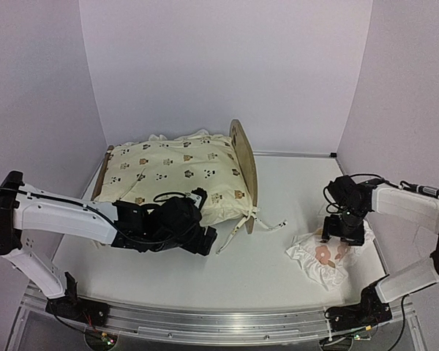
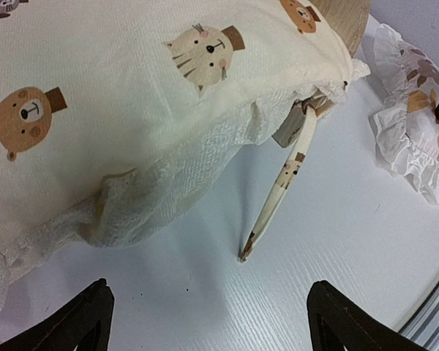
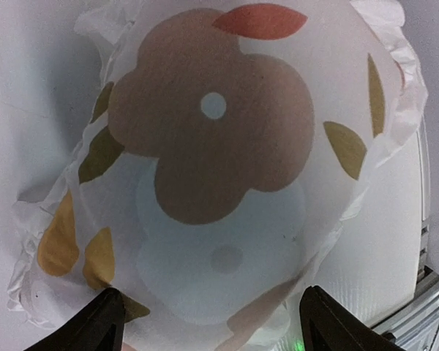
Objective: Set up the pet bed
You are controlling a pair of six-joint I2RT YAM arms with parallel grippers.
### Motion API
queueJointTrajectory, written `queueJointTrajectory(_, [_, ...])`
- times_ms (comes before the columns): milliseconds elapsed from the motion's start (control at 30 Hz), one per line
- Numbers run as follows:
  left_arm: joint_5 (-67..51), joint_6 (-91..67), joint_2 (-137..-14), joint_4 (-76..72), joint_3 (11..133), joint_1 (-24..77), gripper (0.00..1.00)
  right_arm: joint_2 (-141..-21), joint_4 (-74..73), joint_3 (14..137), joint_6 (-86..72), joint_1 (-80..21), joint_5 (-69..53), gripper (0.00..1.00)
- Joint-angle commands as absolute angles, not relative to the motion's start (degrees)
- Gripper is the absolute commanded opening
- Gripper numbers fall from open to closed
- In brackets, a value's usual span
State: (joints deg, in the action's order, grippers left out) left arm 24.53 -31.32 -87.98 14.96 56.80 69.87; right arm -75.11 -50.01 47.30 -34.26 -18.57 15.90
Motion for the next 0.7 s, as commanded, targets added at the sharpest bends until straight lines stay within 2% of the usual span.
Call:
queueJointTrajectory(0, [24.77, -30.68, -84.80, 13.12, 54.86, 70.17, 0.93, -80.53, -42.23, 46.42, -34.21, -18.60, 16.89, 0.75])
queueJointTrajectory(100, [25.12, -30.89, -84.24, 13.19, 54.33, 70.22, 0.92, -82.62, -39.84, 46.20, -33.94, -18.56, 15.46, 0.47])
queueJointTrajectory(167, [25.56, -31.01, -83.83, 13.75, 54.42, 70.20, 0.91, -81.61, -39.46, 46.57, -33.90, -18.59, 14.78, 0.16])
queueJointTrajectory(200, [25.80, -31.08, -83.52, 14.14, 54.49, 70.19, 0.90, -80.43, -39.50, 47.20, -33.71, -18.61, 14.74, 0.06])
queueJointTrajectory(233, [26.00, -31.17, -83.17, 14.52, 54.51, 70.21, 0.90, -79.01, -39.71, 48.22, -33.36, -18.59, 14.58, 0.01])
queueJointTrajectory(333, [26.32, -31.19, -81.71, 15.41, 54.67, 70.22, 0.90, -76.20, -42.64, 54.88, -30.98, -18.85, 10.38, 0.00])
queueJointTrajectory(400, [26.59, -31.08, -80.57, 16.42, 55.08, 70.15, 0.89, -76.27, -47.20, 64.31, -28.58, -19.93, 7.00, 0.00])
queueJointTrajectory(467, [26.98, -30.76, -79.24, 17.90, 55.68, 70.17, 0.84, -77.70, -50.47, 72.83, -25.40, -22.17, 4.64, 0.00])
queueJointTrajectory(667, [30.65, -31.48, -73.97, 21.80, 55.62, 70.10, 0.85, -86.27, -55.55, 97.95, -12.88, -30.39, 2.81, 0.00])
